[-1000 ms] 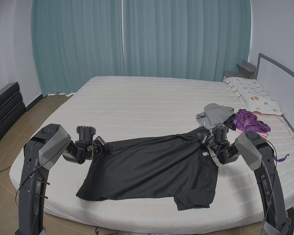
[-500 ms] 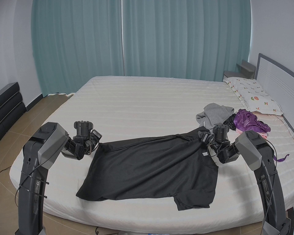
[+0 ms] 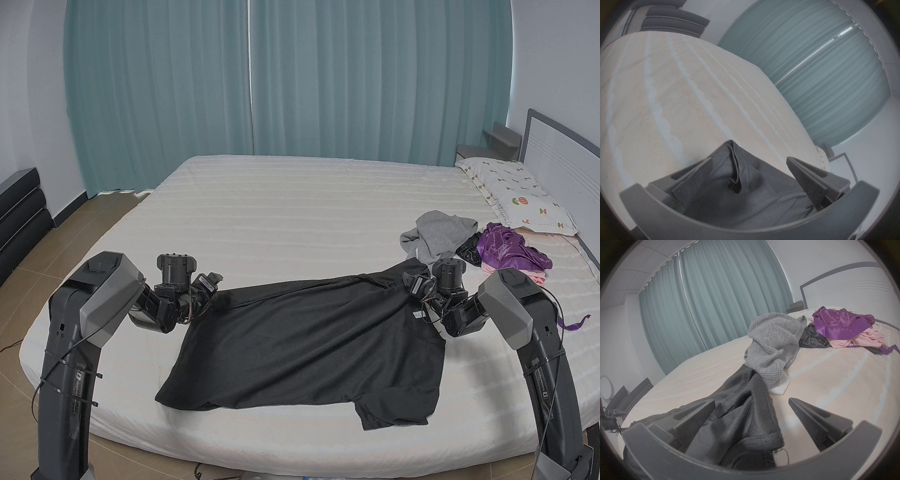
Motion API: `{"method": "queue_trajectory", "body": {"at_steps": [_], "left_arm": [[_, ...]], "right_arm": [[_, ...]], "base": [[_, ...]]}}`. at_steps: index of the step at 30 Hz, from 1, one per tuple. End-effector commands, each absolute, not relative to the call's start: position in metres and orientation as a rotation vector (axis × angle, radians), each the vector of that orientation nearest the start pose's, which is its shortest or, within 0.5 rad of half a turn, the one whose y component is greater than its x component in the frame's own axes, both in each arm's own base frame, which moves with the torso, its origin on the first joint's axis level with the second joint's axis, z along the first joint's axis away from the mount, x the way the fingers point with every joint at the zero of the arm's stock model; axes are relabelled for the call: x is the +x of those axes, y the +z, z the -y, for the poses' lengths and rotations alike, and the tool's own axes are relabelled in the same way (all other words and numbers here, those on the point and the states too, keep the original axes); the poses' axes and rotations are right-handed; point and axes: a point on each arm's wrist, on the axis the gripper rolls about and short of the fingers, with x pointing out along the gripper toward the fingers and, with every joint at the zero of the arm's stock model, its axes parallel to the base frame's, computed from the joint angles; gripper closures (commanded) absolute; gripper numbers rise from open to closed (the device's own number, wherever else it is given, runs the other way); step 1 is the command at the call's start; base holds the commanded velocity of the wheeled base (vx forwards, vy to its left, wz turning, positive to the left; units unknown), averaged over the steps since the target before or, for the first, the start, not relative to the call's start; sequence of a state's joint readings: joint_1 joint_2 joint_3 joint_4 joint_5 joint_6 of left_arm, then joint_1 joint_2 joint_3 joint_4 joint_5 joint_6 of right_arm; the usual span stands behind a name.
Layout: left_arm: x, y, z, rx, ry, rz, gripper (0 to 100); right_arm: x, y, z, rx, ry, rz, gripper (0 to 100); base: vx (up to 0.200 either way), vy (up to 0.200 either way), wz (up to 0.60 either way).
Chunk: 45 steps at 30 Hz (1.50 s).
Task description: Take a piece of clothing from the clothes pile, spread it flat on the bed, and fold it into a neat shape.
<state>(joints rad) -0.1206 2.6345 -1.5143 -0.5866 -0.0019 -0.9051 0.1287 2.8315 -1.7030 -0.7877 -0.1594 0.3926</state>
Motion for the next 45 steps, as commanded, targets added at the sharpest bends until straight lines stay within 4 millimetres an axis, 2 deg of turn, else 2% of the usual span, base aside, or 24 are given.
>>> {"method": "queue_trajectory", "body": {"at_steps": [1,5,8,11,17,18,26,31,35,39,45], "left_arm": [[0.490,-0.033,0.060,-0.814,0.121,-0.559,0],[0.490,-0.032,0.064,-0.809,0.111,-0.556,0],[0.492,-0.031,0.075,-0.783,0.086,-0.549,0],[0.495,-0.041,0.076,-0.734,0.079,-0.550,0],[0.496,-0.045,0.083,-0.724,0.070,-0.552,0],[0.497,-0.047,0.083,-0.722,0.071,-0.555,100],[0.505,-0.044,0.082,-0.721,0.097,-0.511,100],[0.524,-0.040,0.069,-0.721,0.214,-0.371,100],[0.534,-0.027,0.053,-0.786,0.257,-0.289,100],[0.537,-0.024,0.044,-0.830,0.275,-0.270,100],[0.537,-0.031,0.043,-0.828,0.280,-0.280,100]], "right_arm": [[0.521,-0.066,-0.064,0.340,-0.096,-0.328,0],[0.521,-0.066,-0.064,0.340,-0.096,-0.328,0],[0.520,-0.066,-0.065,0.339,-0.095,-0.328,0],[0.518,-0.068,-0.063,0.339,-0.099,-0.338,0],[0.518,-0.068,-0.062,0.341,-0.101,-0.335,0],[0.518,-0.068,-0.062,0.340,-0.101,-0.336,0],[0.517,-0.072,-0.063,0.339,-0.101,-0.342,0],[0.519,-0.071,-0.064,0.342,-0.097,-0.335,0],[0.521,-0.070,-0.065,0.358,-0.096,-0.325,0],[0.526,-0.069,-0.066,0.376,-0.092,-0.302,0],[0.531,-0.069,-0.072,0.397,-0.081,-0.276,0]], "base": [[0.000,0.000,0.00],[0.000,0.000,0.00],[0.000,0.000,0.00],[0.000,0.000,0.00],[0.000,0.000,0.00],[0.000,0.000,0.00],[0.000,0.000,0.00],[0.000,0.000,0.00],[0.000,0.000,0.00],[0.000,0.000,0.00],[0.000,0.000,0.00]]}}
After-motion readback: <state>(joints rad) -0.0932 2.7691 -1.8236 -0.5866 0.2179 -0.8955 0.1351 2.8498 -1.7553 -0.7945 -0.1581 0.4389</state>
